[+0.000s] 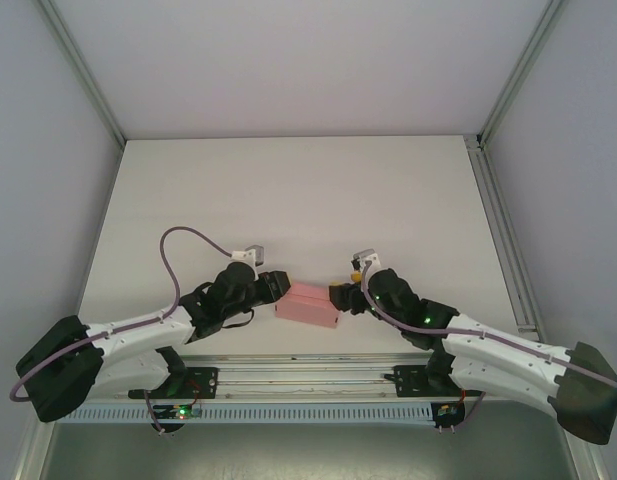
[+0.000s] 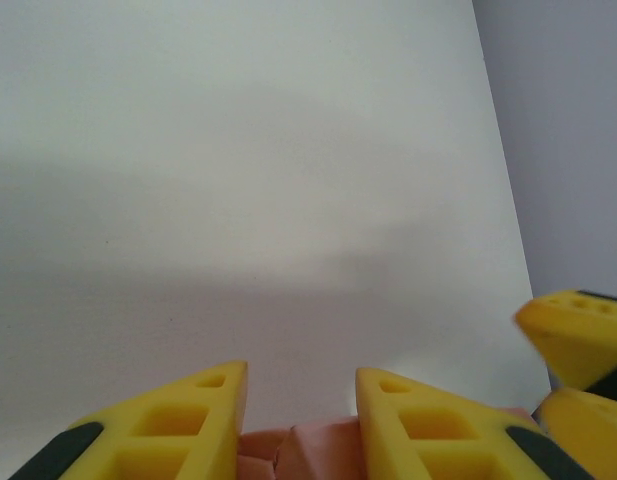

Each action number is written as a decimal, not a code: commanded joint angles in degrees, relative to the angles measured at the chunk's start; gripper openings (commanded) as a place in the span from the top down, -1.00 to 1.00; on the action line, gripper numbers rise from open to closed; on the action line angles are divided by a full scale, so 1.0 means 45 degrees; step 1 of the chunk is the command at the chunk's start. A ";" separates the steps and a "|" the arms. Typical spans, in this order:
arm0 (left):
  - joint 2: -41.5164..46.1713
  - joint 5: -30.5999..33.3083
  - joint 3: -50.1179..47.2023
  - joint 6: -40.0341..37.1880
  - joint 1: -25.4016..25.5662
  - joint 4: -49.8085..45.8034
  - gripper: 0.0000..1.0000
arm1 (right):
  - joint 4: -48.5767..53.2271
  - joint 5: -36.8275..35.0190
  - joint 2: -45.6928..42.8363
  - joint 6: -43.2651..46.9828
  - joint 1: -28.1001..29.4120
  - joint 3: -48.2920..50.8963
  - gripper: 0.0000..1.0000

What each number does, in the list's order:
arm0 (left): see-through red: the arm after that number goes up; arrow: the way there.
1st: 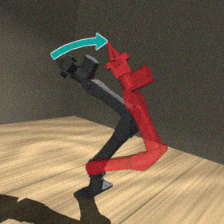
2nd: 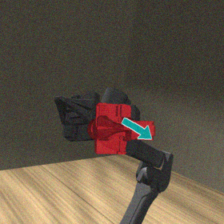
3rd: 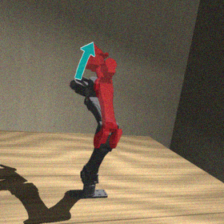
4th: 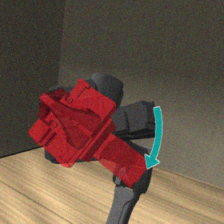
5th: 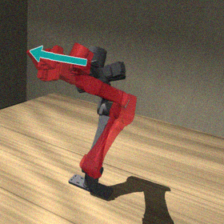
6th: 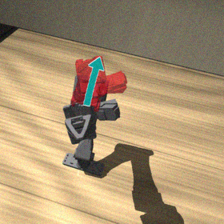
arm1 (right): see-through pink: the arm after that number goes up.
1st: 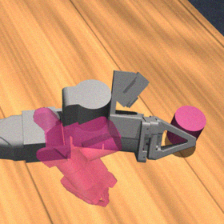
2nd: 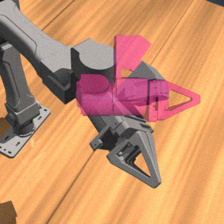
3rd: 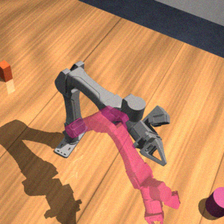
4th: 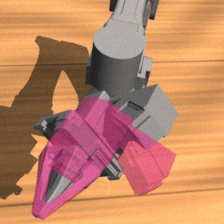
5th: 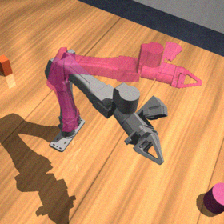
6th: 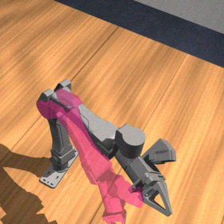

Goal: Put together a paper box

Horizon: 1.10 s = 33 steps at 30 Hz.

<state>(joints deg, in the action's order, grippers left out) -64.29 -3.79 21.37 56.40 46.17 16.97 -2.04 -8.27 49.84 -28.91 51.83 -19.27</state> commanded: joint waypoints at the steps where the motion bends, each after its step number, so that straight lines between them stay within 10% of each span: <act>1: -0.0454 0.0041 -0.0778 -0.0643 0.0315 -0.2260 0.55 | 0.0407 -0.0164 0.0307 -0.0635 -0.0092 0.0601 -0.21; 11: 0.0848 0.0473 -0.1838 -0.0150 0.0325 -0.2473 1.00 | -0.0947 -0.0525 -0.1171 -0.0055 -0.0014 0.2902 0.05; 22: 0.0422 0.0084 -0.1943 -0.0961 0.0312 -0.1935 1.00 | -0.0293 -0.0742 -0.1820 0.0020 -0.0196 0.2365 -0.06; 33: 0.2931 0.0573 -0.2493 -0.1040 0.0343 -0.2795 1.00 | -0.0969 0.3545 -0.0078 0.0507 -0.0333 -0.0134 -0.33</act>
<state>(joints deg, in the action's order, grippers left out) -52.25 -2.72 13.67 52.69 47.27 16.43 -5.13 -0.58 47.83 -28.27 50.35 -19.09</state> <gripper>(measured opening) 0.264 0.661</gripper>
